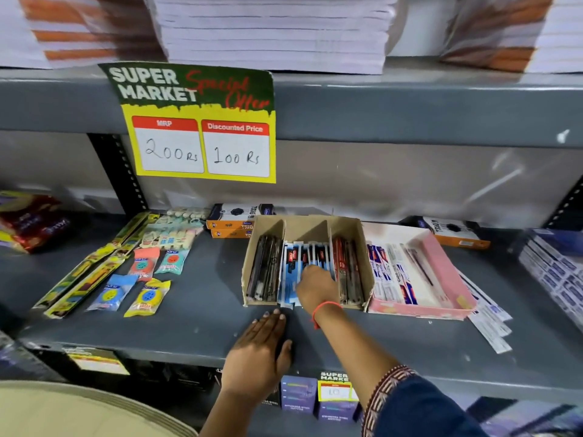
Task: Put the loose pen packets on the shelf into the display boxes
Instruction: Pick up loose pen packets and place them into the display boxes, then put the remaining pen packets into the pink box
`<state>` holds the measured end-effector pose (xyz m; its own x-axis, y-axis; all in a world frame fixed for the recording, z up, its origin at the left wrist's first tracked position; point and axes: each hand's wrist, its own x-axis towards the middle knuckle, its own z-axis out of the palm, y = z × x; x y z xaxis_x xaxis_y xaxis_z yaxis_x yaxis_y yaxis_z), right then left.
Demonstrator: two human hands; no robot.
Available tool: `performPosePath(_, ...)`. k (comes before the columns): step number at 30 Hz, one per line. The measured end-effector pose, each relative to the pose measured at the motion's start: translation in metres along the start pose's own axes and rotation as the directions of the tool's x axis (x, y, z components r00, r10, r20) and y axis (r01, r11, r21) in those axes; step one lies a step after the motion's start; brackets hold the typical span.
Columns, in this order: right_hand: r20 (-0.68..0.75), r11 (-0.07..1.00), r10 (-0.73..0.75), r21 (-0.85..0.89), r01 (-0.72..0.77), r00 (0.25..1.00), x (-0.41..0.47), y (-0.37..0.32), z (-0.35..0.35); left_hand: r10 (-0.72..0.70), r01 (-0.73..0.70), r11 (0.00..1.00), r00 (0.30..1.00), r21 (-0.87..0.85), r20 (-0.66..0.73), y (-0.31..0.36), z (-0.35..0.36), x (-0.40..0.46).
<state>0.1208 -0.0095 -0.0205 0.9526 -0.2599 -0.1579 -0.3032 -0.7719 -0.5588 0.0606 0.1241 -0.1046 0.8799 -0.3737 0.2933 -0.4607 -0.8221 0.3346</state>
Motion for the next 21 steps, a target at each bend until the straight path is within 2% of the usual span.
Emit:
performPosePath(7, -0.057, 0.990, -0.138, 0.032, 0.140, 0.989, -0.025, 0.004, -0.013, -0.048, 0.047, 0.997, 0.999, 0.054, 0.026, 0.013, 0.006, 0.000)
performPosePath(11, -0.208, 0.948, -0.142, 0.253, 0.194, 0.968, -0.034, 0.025, -0.032, -0.014, 0.008, 0.998, 0.995, 0.058, 0.095, 0.044, 0.017, 0.004)
performPosePath(13, -0.323, 0.913, -0.085, 0.354, 0.204, 0.942, -0.034, 0.039, -0.048, 0.021, -0.029, 0.998, 0.986, 0.047, 0.162, 0.063, 0.024, 0.010)
performPosePath(17, -0.505, 0.878, 0.084, 0.445, 0.176, 0.859, -0.028, 0.081, -0.086, 0.113, -0.115, 0.993, 0.959, -0.007, 0.260, 0.104, 0.039, 0.024)
performPosePath(19, -0.586, 0.847, 0.218, 0.511, 0.148, 0.780, -0.031, 0.109, -0.109, 0.169, -0.173, 0.985, 0.946, -0.010, 0.275, 0.126, 0.046, 0.031)
performPosePath(21, -0.638, 0.839, 0.378, 0.543, 0.043, 0.671, -0.038, 0.142, -0.130, 0.216, -0.227, 0.974, 0.930, 0.002, 0.297, 0.143, 0.050, 0.038)
